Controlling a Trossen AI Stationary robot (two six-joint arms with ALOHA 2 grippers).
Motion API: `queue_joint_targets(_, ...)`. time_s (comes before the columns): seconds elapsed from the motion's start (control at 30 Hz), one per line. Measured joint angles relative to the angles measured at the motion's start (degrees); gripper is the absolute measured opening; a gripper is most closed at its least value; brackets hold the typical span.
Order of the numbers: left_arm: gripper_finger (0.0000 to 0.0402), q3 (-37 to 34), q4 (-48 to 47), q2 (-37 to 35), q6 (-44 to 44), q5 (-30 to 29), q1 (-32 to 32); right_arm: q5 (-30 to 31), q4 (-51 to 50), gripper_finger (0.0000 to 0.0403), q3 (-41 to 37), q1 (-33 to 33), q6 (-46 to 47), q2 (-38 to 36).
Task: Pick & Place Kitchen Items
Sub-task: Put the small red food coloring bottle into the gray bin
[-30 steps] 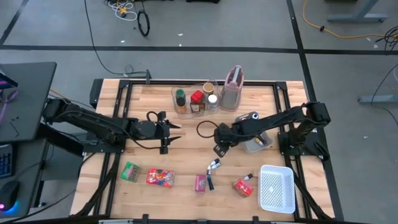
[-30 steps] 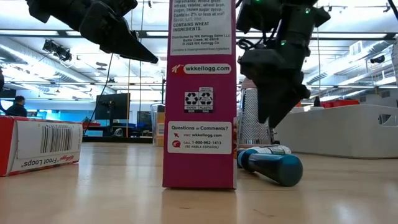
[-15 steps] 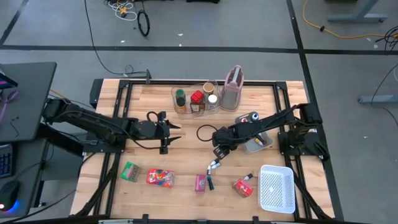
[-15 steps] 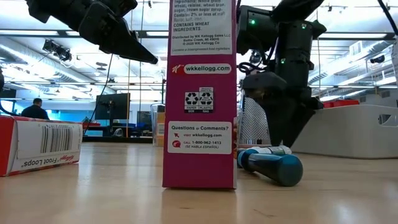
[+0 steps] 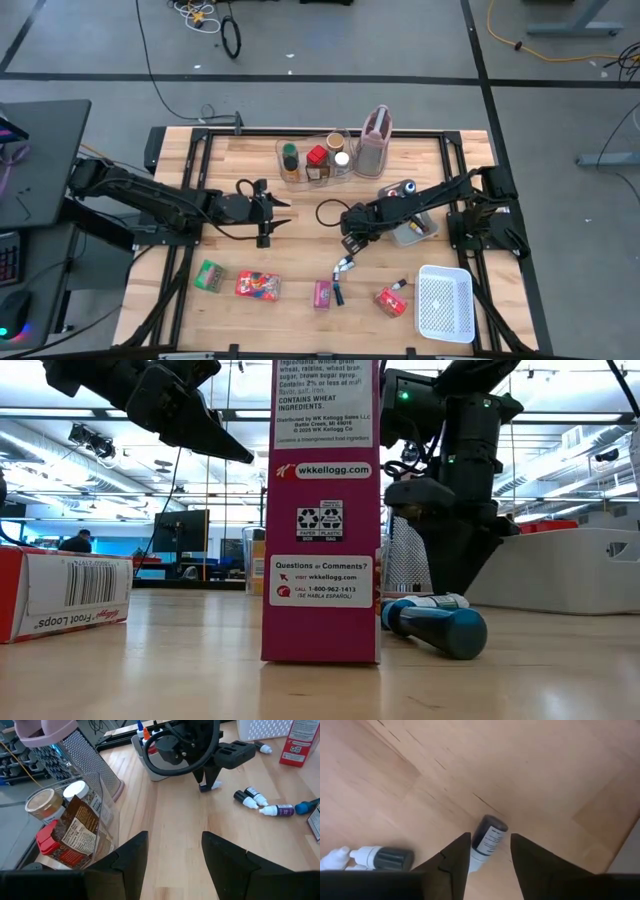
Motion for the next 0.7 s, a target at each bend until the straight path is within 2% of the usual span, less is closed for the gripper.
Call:
queue_joint_targets(0.3, 0.0194, 0.0, -0.1, 0.0, -0.1, 0.0, 0.0, 0.7, 1.8, 0.0130, -0.2, 0.4, -0.7, 0.2)
queue_joint_targets(0.47, 0.0194, 0.0, -0.1, 0.0, -0.1, 0.0, 0.0, 0.9, -1.3, 0.0130, -0.2, -0.1, -4.0, -0.2)
queue_joint_targets(0.7, 0.0194, 0.0, 0.0, 0.0, 0.2, 0.0, 0.0, -3.6, -2.4, 0.0136, 0.6, -0.1, -12.3, -0.2)
